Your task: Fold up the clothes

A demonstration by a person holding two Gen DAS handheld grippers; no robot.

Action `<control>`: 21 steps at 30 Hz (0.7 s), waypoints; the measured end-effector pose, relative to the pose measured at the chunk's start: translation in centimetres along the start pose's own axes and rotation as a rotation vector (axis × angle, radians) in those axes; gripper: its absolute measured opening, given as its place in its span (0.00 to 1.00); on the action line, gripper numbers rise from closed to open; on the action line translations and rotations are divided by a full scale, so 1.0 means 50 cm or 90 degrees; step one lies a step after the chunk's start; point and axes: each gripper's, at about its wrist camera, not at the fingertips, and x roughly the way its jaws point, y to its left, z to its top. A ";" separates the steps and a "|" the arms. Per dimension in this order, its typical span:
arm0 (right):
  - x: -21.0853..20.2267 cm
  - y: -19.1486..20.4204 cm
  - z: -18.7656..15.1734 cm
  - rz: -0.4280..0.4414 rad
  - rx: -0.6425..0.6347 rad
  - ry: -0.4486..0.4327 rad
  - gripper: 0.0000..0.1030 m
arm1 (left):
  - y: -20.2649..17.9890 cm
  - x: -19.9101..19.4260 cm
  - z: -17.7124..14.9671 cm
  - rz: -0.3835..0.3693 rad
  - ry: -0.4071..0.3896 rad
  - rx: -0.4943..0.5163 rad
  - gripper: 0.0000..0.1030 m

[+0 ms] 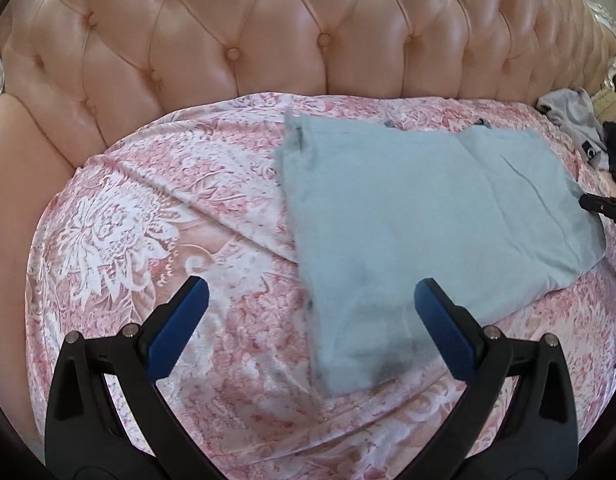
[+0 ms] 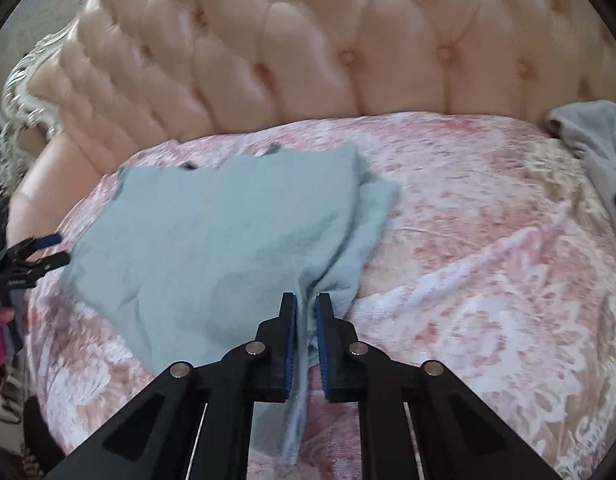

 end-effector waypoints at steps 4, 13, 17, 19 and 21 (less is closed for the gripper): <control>-0.013 0.009 -0.018 -0.050 0.005 -0.011 0.09 | 0.012 -0.006 0.001 0.003 -0.003 -0.004 1.00; -0.057 0.001 -0.001 -0.063 0.057 -0.054 0.31 | 0.090 -0.004 0.055 0.002 -0.012 -0.082 1.00; -0.031 0.064 0.029 -0.030 -0.027 -0.043 0.48 | 0.093 0.038 0.114 -0.078 0.000 -0.125 1.00; 0.010 0.091 0.029 -0.012 -0.058 -0.008 0.48 | 0.069 0.069 0.141 -0.127 0.011 -0.120 1.00; 0.045 0.096 0.020 -0.004 -0.058 0.018 0.48 | 0.045 0.117 0.162 -0.201 0.043 -0.115 1.00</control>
